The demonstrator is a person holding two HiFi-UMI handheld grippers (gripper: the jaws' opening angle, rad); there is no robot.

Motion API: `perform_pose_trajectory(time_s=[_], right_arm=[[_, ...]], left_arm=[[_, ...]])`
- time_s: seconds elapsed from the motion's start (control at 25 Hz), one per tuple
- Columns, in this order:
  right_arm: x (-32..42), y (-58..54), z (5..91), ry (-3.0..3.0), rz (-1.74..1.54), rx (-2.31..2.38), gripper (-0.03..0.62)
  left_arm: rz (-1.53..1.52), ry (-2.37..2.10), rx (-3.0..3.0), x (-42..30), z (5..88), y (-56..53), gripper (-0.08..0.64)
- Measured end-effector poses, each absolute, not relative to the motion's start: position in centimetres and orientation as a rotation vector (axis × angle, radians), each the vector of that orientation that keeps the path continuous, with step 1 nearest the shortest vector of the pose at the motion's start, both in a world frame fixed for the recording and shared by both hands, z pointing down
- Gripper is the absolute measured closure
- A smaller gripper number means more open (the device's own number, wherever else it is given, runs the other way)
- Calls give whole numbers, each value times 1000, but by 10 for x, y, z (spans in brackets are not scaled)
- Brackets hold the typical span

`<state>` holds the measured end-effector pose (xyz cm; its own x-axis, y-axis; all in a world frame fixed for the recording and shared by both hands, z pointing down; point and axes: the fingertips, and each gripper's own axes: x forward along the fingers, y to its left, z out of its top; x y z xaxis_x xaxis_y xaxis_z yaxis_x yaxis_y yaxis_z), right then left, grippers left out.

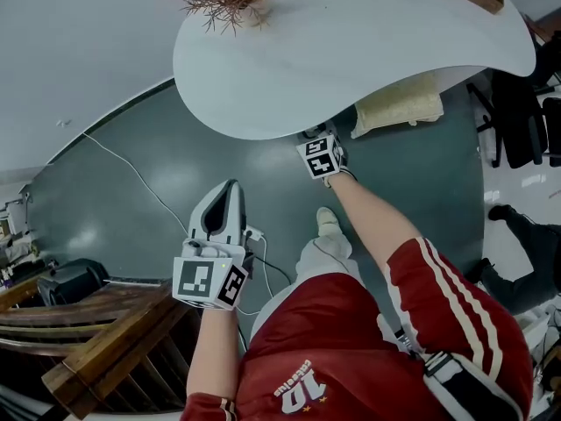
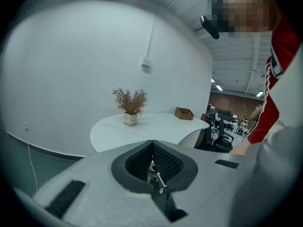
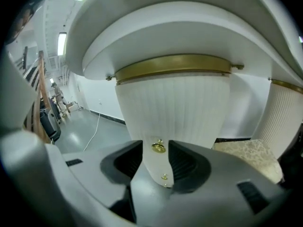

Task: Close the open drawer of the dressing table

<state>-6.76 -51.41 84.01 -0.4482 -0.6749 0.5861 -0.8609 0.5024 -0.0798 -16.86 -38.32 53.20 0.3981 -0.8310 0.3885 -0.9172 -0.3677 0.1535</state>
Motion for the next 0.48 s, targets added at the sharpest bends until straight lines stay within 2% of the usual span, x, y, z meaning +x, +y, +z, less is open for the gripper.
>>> perform_pose_trajectory(time_s=[0.48], right_arm=[[-41,-438,804,-2203,554,1273,436]], left_arm=[[340,-1447,2361,-170,525,-322,555]])
